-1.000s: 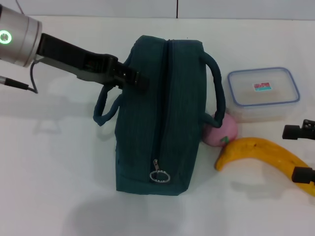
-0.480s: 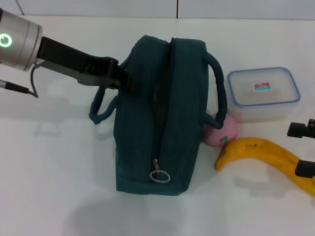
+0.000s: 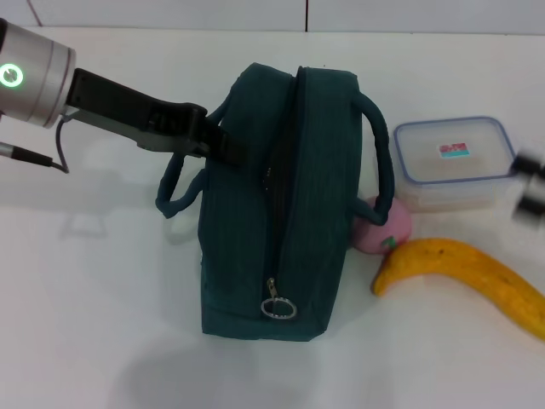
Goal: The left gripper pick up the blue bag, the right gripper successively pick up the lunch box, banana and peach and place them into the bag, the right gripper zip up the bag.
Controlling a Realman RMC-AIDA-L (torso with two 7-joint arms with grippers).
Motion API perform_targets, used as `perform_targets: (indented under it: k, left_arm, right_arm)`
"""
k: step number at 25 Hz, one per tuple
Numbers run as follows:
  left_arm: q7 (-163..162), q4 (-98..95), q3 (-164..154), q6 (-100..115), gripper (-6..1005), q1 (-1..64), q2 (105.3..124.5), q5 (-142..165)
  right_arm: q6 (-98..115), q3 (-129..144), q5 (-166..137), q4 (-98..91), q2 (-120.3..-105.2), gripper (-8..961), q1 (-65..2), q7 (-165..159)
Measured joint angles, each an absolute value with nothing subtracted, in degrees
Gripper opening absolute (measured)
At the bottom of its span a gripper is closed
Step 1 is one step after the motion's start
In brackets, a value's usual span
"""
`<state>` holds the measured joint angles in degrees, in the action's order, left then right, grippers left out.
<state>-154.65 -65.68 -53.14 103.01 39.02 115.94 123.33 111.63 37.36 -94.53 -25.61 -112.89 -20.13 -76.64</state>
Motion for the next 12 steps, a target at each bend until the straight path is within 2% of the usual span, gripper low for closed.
perform_targets:
  k: [6, 9, 12]
  left_arm:
    - [-153.16, -65.68, -52.95, 102.92, 55, 38.82, 116.09, 123.21]
    - [-152.49, -66.14, -52.93, 102.93, 55, 38.21, 116.48, 123.15]
    - [-151.65, -66.32, -52.91, 102.93, 55, 37.79, 116.69, 123.12]
  right_arm:
    - [97.74, 24.3, -83.88, -8.18, -114.18, 780, -20.16, -82.62]
    - [90.61, 21.18, -81.76, -5.12, -115.12, 777, -18.88, -86.8]
    - [84.99, 20.99, -81.17, -2.52, -115.32, 774, -18.81, -87.68]
